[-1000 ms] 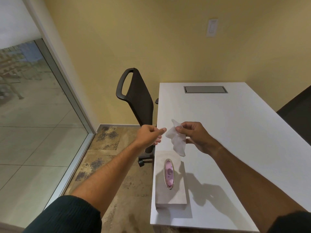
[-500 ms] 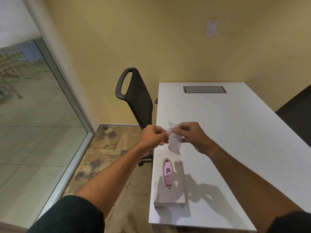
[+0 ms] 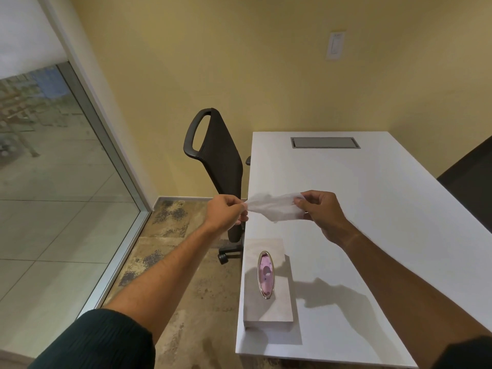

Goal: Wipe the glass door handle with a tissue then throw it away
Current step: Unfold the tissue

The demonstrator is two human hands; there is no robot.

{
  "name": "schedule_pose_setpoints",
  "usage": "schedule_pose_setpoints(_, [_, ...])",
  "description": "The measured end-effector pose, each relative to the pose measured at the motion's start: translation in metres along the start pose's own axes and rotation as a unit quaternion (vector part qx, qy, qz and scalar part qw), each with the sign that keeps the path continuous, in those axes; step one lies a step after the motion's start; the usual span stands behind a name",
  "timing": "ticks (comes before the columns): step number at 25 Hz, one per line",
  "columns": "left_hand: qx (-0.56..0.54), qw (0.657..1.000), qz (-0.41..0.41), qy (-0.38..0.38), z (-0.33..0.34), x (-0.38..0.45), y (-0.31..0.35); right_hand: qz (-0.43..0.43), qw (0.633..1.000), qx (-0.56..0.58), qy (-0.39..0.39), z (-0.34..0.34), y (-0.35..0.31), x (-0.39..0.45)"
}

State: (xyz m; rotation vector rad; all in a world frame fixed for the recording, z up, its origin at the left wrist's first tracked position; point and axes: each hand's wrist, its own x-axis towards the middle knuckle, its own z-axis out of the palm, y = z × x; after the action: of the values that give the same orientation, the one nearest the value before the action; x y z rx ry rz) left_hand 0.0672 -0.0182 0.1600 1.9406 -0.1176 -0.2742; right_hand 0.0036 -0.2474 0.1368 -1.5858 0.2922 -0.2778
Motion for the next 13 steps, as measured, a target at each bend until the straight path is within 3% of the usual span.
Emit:
schedule_pose_setpoints(8, [-0.028,0.998,-0.038,0.042,-0.009,0.003,-0.009,0.045,0.998,0.028,0.045,-0.012,0.007,0.001])
schedule_pose_setpoints(13, [-0.012,1.0,-0.021,0.019,0.007,0.0,-0.002,0.081,0.996,0.017,0.037,0.01,0.002,0.0])
